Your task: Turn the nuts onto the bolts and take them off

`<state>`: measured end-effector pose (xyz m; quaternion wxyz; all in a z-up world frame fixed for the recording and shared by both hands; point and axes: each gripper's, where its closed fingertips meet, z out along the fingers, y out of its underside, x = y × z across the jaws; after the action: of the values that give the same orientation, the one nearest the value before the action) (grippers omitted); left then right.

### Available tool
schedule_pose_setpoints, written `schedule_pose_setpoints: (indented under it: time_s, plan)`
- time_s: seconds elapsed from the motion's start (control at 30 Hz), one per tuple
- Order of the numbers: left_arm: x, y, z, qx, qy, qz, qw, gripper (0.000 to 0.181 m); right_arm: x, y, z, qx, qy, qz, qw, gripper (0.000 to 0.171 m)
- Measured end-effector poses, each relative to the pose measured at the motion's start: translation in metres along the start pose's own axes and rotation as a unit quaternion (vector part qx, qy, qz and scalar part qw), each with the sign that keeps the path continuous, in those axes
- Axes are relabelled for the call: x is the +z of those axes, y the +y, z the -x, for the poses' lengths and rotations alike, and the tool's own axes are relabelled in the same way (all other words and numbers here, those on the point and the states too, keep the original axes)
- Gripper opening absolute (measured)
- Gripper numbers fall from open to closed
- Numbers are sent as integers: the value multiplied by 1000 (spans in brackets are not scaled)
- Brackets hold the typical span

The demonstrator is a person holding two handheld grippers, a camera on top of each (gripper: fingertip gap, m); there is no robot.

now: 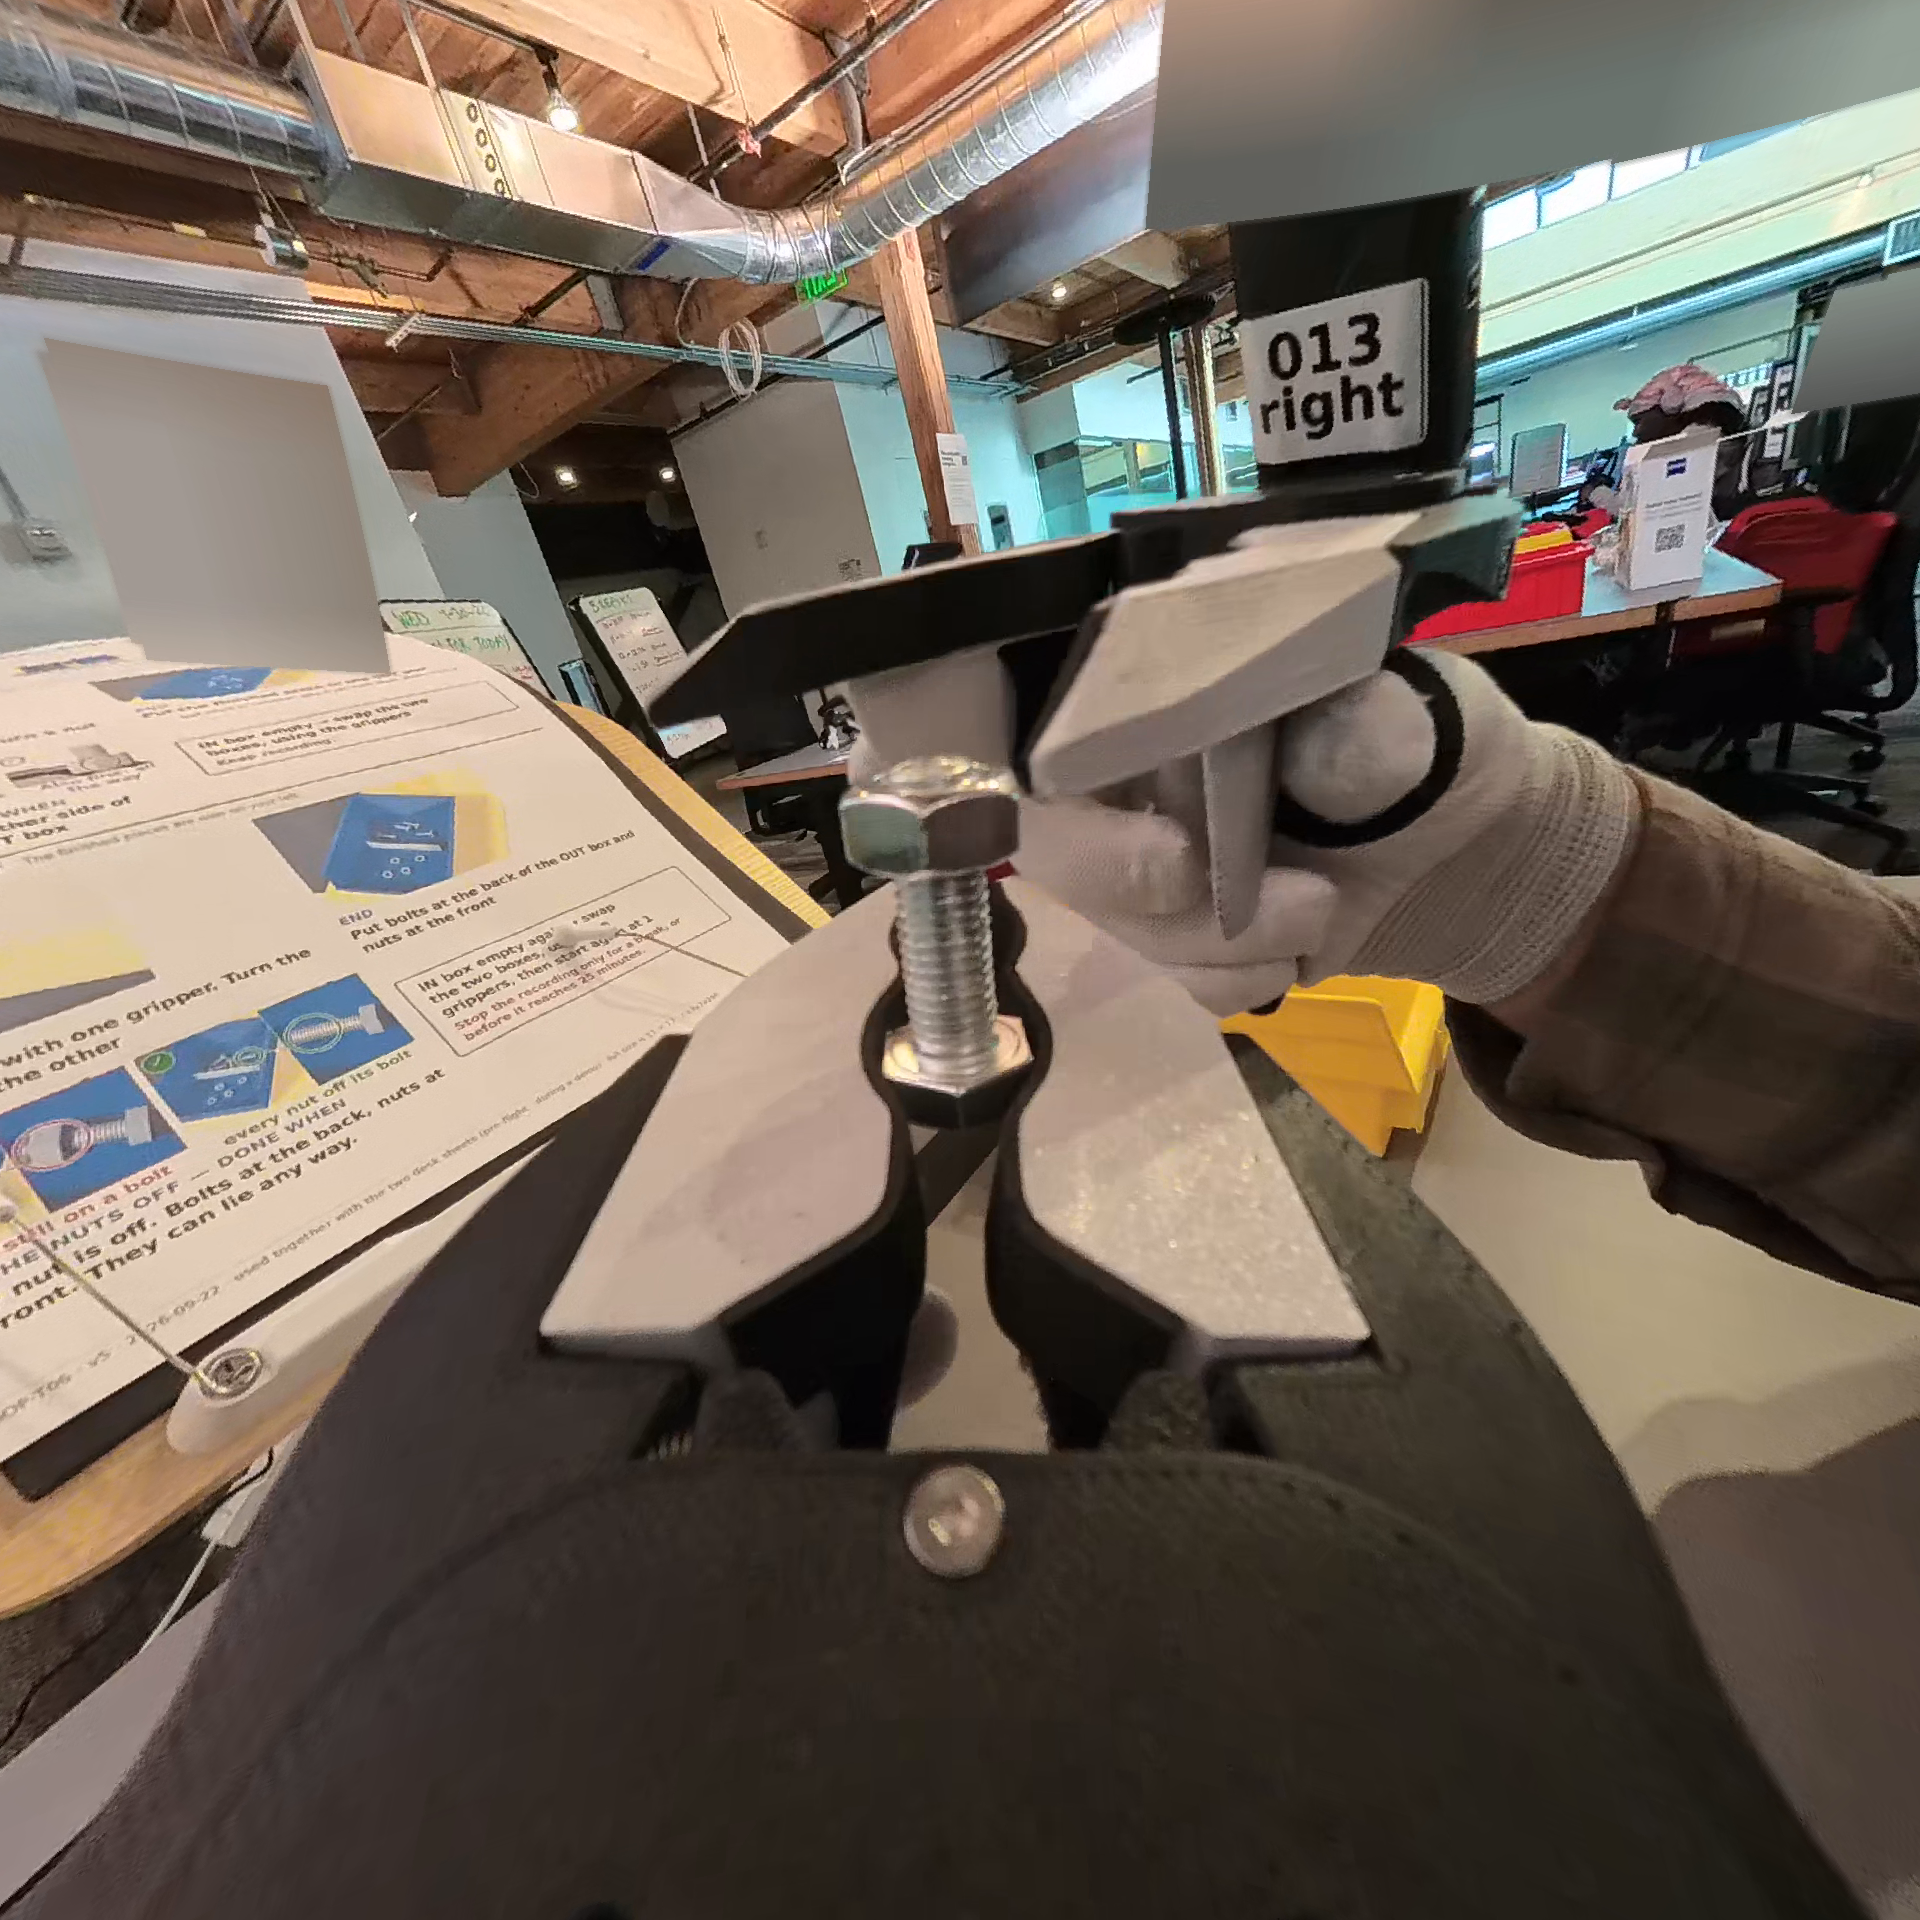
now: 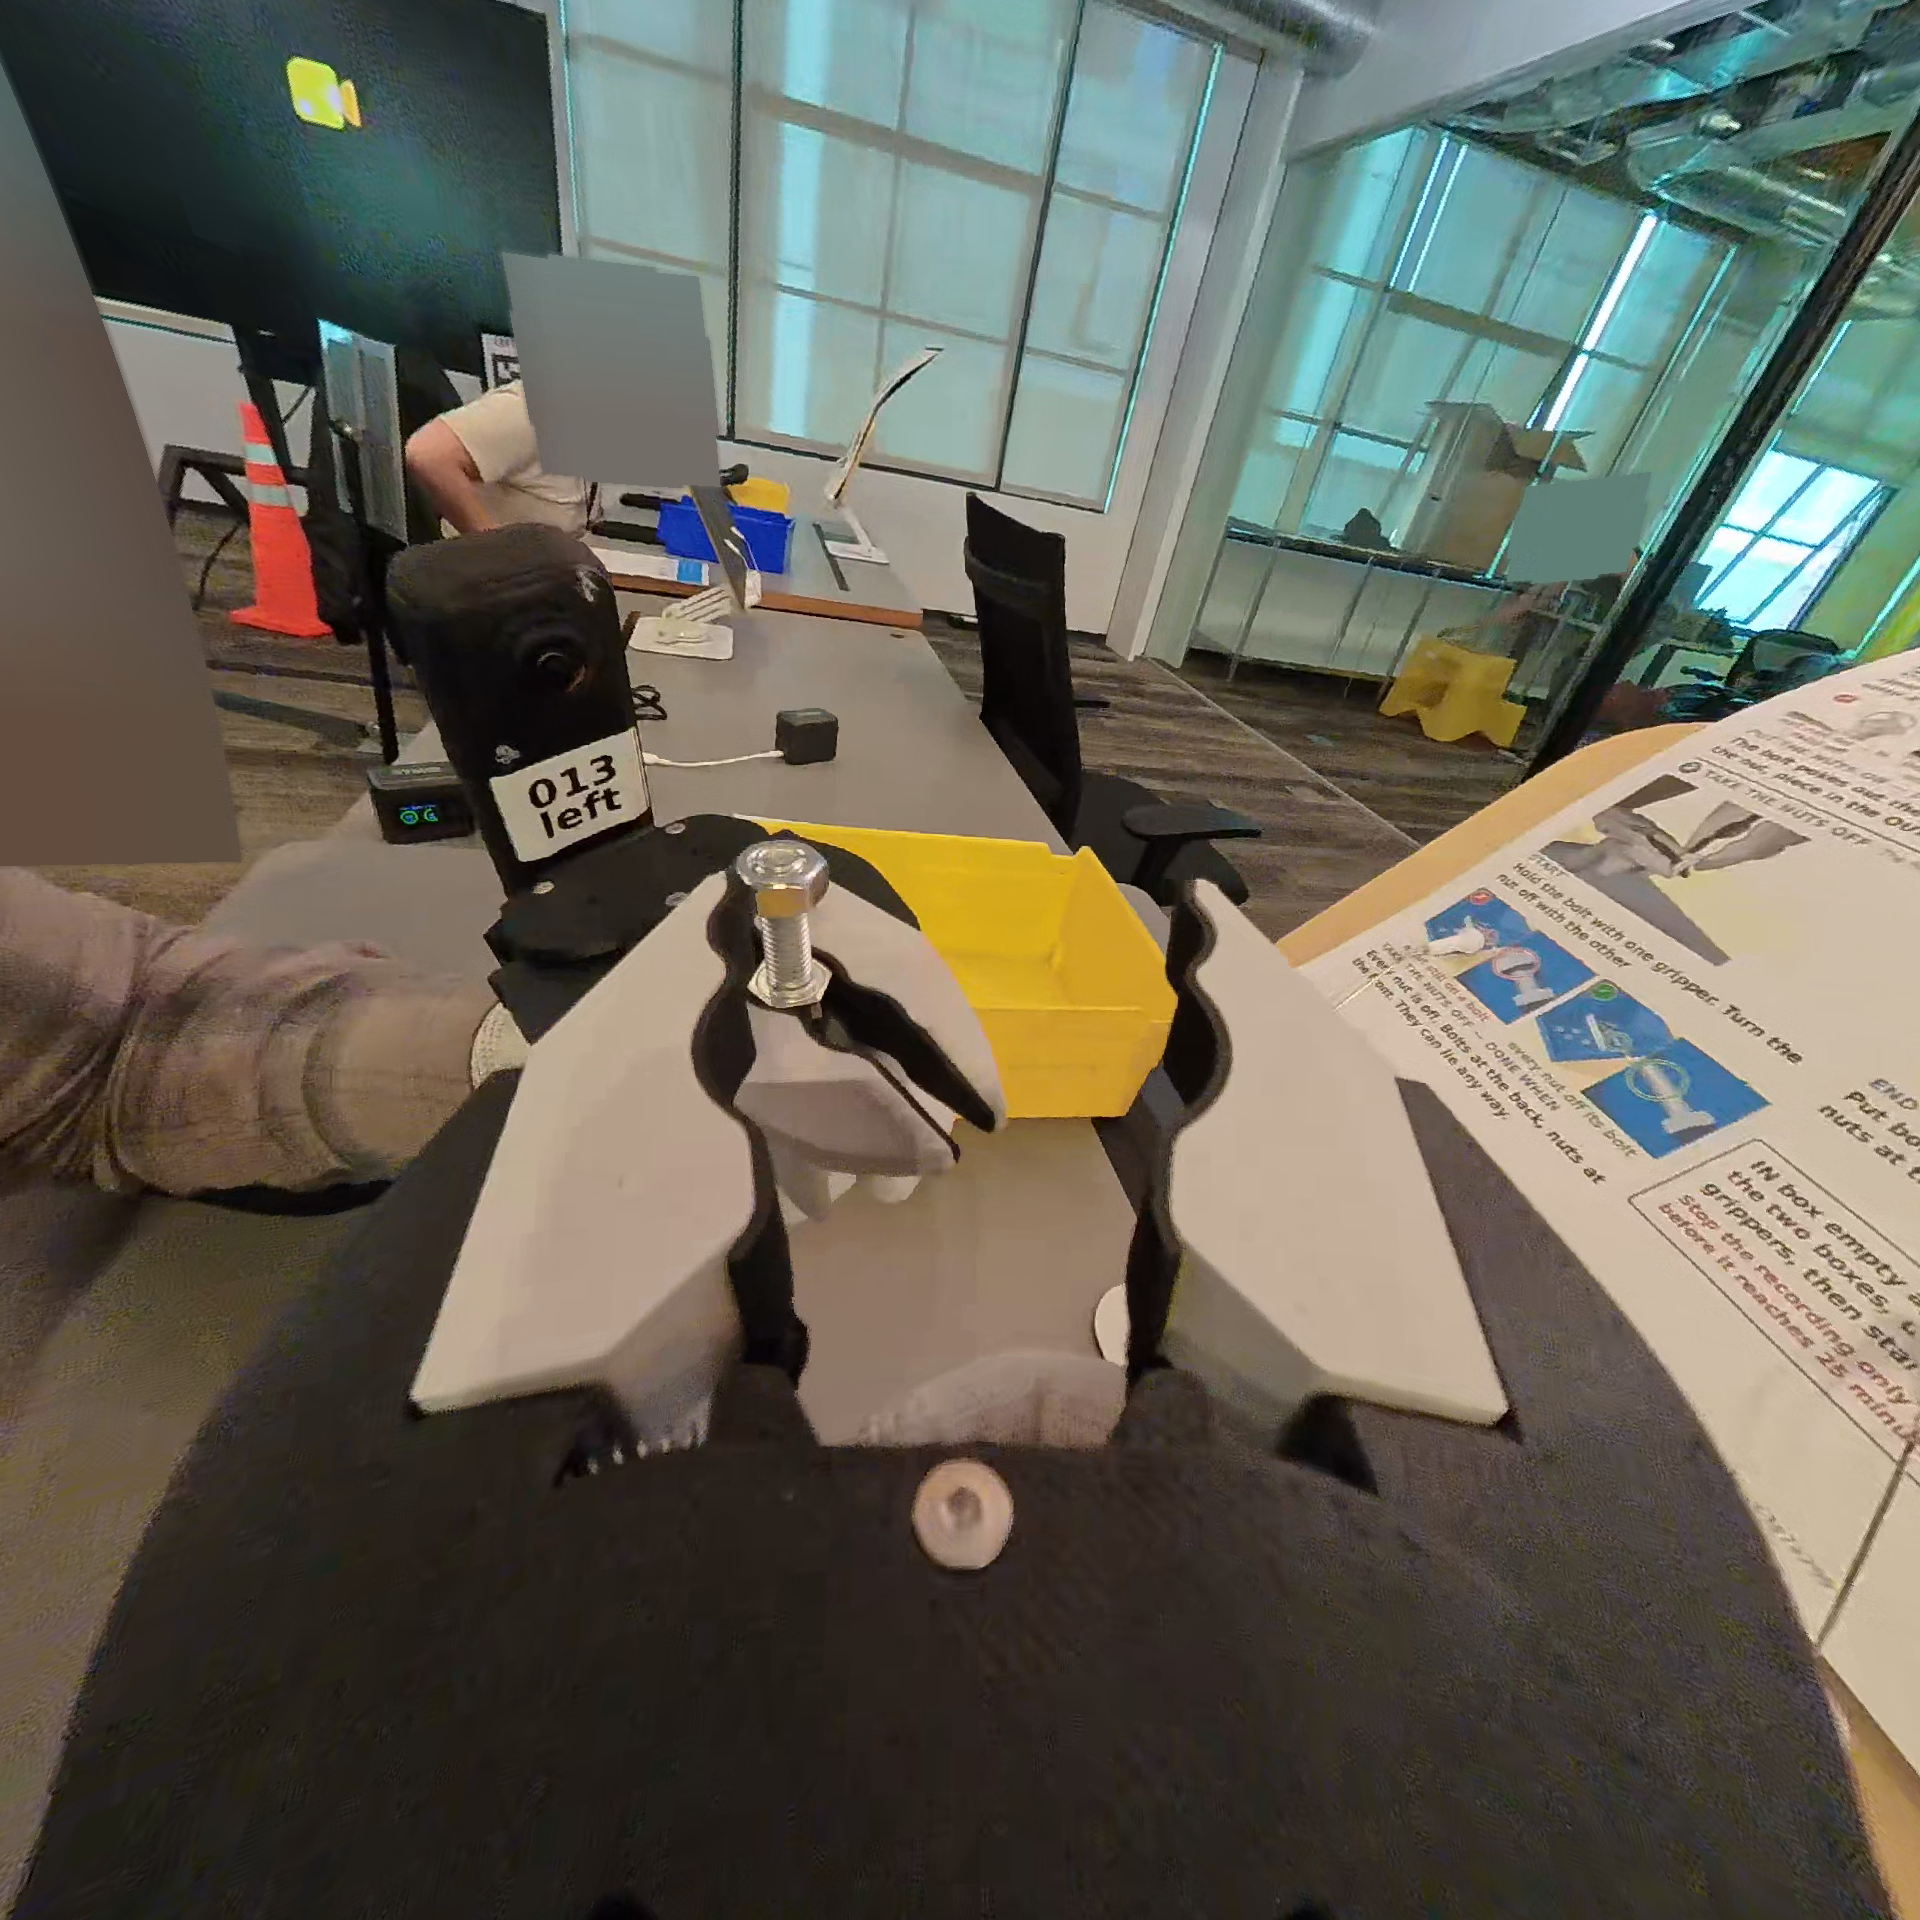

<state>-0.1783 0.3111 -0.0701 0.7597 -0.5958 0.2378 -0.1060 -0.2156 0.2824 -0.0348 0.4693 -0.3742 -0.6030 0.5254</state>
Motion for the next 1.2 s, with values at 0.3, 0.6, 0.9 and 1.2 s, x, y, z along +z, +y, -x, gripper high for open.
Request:
schedule_pose_setpoints:
  time_s: [0.3,0.6,0.9,1.2]
  plan:
    - [1,4,-2,0,6,4,1000,10,-20,-7,-21,16,35,-16,999,83]
    - [-2,-4,-5,11,9,-6,1000,9,-24,6,-63,46,141,-17,989,56]
    - [1,2,-5,9,5,3,1000,9,0,1,-3,-8,11,11,1000,90]
    - [1,5,-2,4,2,7,1000,9,-13,3,-13,9,21,13,1000,98]
